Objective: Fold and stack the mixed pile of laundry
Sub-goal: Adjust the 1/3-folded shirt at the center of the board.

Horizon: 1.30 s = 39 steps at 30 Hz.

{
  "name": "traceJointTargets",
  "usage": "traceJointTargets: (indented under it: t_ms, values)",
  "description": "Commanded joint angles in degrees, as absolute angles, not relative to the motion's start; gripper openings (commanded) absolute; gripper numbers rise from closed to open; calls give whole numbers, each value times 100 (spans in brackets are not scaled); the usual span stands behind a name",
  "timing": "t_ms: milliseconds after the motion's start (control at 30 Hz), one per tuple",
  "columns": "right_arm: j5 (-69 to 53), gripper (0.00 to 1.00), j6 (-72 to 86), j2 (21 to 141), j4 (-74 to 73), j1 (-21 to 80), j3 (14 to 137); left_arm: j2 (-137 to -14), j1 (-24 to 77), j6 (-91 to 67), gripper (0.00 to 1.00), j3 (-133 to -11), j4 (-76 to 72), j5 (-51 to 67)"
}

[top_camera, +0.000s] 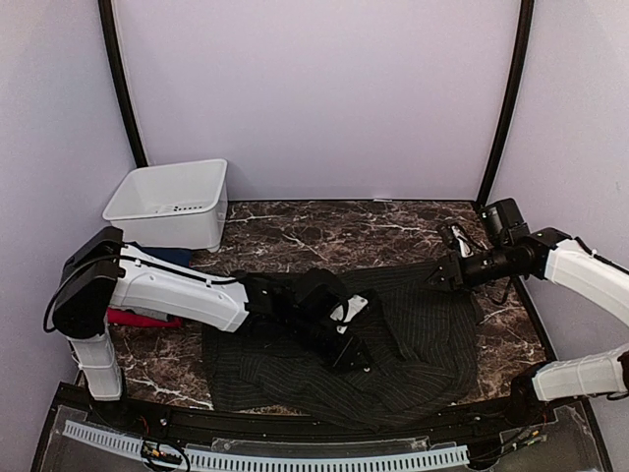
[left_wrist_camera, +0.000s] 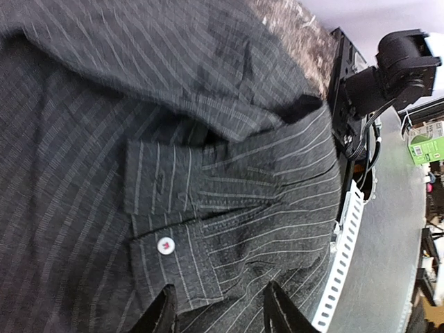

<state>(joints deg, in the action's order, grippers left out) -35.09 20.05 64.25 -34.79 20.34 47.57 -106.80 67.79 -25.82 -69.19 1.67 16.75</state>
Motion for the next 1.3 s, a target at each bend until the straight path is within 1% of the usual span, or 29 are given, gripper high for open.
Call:
traceJointTargets:
  t_ms: [0, 133, 267, 567, 700, 800, 900, 1067, 1100, 1167, 1200, 1233, 1267]
  values:
    - [-3237, 40, 2155, 6360, -3431, 2057, 4873, -11001, 6763, -3350, 41, -7002, -364, 2193]
    - [-3269, 40, 2171, 6367, -3404, 2058, 4907, -11348, 6667, -3647, 40, -7035, -454, 2179]
    - [-3273, 40, 2158, 6371, -3413, 2057, 4926, -11527, 6654, -3617, 43, -7136, -437, 2145]
    - [-3268, 40, 2135, 6393, -3429, 2056, 4887, -11602, 6521, -3525, 48, -7345, -50, 1612]
    - [-3283, 40, 2168, 6398, -3378, 2057, 4887, -11763, 6496, -3416, 50, -7516, -35, 1783]
    - [-3283, 40, 2158, 6456, -3379, 2057, 4916, -11925, 6495, -3369, 49, -7654, -35, 2013]
    - [-3243, 40, 2154, 6439, -3406, 2057, 4931, -12040, 6503, -3303, 45, -7709, -35, 2159]
    - [-3217, 40, 2145, 6420, -3404, 2057, 4922, -12230, 6513, -3274, 42, -7808, 78, 2324]
    - [-3223, 40, 2152, 6424, -3395, 2057, 4922, -12241, 6513, -3266, 40, -7806, 88, 2363]
    - [-3226, 40, 2157, 6413, -3393, 2057, 4922, -12221, 6513, -3226, 31, -7824, 110, 2401]
    - [-3226, 40, 2154, 6411, -3397, 2057, 4922, -12163, 6517, -3173, 23, -7847, 121, 2400]
    - [-3219, 40, 2147, 6422, -3393, 2052, 4922, -12115, 6520, -3142, 19, -7859, 122, 2402]
    - [-3213, 40, 2138, 6426, -3385, 2052, 4930, -12009, 6525, -3071, 11, -7867, 127, 2392]
